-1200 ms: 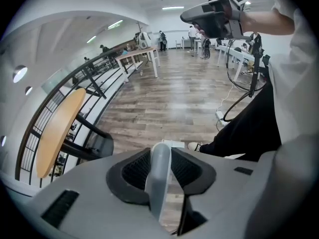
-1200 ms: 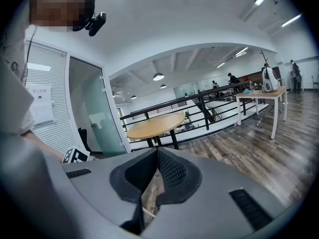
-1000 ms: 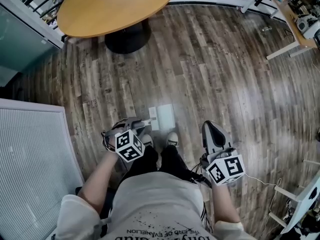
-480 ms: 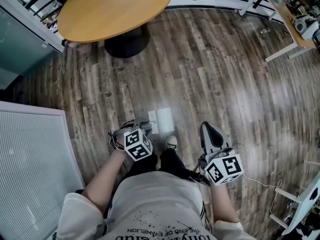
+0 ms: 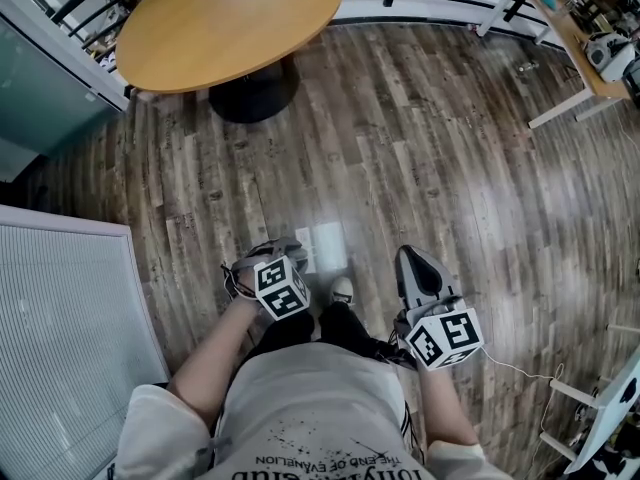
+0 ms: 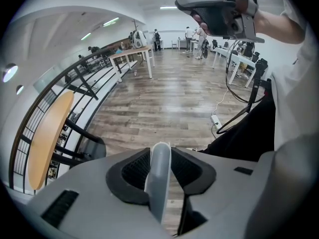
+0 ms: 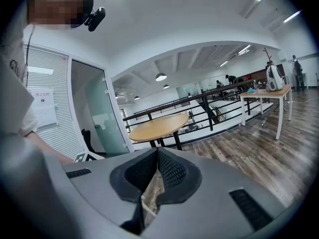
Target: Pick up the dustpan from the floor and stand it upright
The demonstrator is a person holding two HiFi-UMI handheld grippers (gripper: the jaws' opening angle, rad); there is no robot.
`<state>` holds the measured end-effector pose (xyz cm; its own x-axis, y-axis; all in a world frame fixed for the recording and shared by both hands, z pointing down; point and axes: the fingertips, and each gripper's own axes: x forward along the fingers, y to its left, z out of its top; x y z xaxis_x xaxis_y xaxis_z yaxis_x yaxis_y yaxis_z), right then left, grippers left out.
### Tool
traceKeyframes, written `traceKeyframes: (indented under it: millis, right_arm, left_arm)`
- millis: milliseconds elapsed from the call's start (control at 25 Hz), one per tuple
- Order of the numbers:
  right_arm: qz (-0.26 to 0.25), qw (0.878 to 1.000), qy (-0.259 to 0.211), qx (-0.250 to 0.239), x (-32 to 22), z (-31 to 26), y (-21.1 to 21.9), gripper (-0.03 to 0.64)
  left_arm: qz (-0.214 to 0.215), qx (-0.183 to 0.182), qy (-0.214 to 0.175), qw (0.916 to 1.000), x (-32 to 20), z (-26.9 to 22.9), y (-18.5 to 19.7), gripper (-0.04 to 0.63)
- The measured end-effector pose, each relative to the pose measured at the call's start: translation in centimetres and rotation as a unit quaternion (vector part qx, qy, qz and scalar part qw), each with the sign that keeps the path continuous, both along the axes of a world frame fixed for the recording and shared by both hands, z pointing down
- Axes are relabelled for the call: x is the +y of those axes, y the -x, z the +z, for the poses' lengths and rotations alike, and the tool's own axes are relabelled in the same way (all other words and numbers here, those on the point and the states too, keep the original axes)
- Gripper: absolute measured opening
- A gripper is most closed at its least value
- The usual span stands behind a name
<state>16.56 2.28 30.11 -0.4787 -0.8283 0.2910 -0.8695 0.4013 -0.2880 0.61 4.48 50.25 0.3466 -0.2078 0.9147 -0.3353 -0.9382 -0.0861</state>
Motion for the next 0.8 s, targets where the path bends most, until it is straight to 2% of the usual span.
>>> traceKeyframes:
  millis: [400, 600, 720, 800]
  right_arm:
    - [-0.007, 1.000, -0.002, -0.003, -0.2, -0.3, 0.1, 0.028]
    - [-0.014, 1.000, -0.005, -0.005, -0.5, -0.6, 0.2, 0.028]
    - [-0.019, 1.000, -0.005, -0.002, -0.6, -0.9, 0.4, 0.028]
    - [-0.023, 1.000, -0.009, 0.005, -0.6, -1.2, 0.5, 0.028]
  left_arm:
    - [0.001, -0.002, -0.012, 0.9999, 0.3, -0.4, 0.8, 0.147]
    - [-0.004, 0.014, -0.021, 0.9997, 0.2, -1.6, 0.7, 0.190]
    - [-0.016, 0.040, -0.034, 0.9985, 0.0, -3.8, 0.9, 0.195]
    - [-0.044, 0.089, -0.042, 0.9941, -0.1, -6.3, 0.8, 0.193]
